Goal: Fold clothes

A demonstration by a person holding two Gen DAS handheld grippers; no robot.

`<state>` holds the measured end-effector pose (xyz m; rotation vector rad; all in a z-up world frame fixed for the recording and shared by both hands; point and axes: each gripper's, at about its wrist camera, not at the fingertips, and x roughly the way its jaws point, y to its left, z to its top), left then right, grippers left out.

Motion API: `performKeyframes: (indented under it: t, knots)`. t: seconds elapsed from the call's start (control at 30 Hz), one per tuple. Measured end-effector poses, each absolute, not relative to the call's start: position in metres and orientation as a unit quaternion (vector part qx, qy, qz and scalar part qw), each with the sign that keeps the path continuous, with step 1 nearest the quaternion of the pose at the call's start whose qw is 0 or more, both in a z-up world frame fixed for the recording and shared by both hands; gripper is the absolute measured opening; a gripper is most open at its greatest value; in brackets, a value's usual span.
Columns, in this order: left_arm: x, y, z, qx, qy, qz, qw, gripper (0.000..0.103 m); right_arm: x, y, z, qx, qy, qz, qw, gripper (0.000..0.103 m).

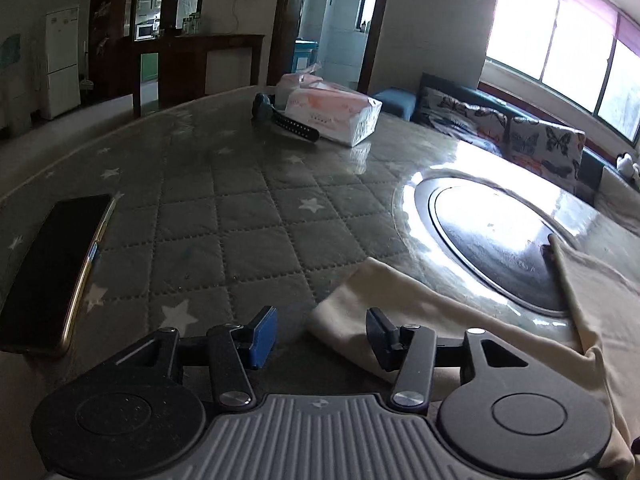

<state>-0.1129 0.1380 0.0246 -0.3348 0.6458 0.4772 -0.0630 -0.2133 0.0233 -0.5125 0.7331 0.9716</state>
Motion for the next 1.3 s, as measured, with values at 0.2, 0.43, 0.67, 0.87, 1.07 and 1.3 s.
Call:
performKeyframes:
  t: [0.2, 0.43, 0.67, 0.87, 1.07, 1.3]
  knots:
    - [-0.110, 0.141, 0.023, -0.161, 0.304, 0.220, 0.913, 0.007, -0.070, -0.205, 0.020, -0.237, 0.340, 0.461, 0.785, 0.056]
    - [-0.112, 0.151, 0.044, -0.158, 0.255, 0.235, 0.925, 0.004, -0.078, -0.195, 0.016, -0.235, 0.340, 0.473, 0.778, 0.056]
    - [-0.104, 0.156, 0.032, -0.160, 0.270, 0.228, 0.922, 0.005, -0.081, -0.190, 0.019, -0.226, 0.328, 0.478, 0.783, 0.055]
    - [-0.111, 0.153, 0.053, -0.175, 0.237, 0.209, 0.932, 0.005, -0.080, -0.189, 0.020, -0.220, 0.331, 0.482, 0.781, 0.055]
    - [-0.109, 0.129, 0.099, -0.177, 0.183, 0.160, 0.954, 0.005, -0.083, -0.189, 0.018, -0.217, 0.325, 0.481, 0.785, 0.055]
    - [-0.101, 0.079, 0.155, -0.148, 0.127, 0.073, 0.978, 0.005, -0.085, -0.190, 0.018, -0.211, 0.318, 0.481, 0.789, 0.055]
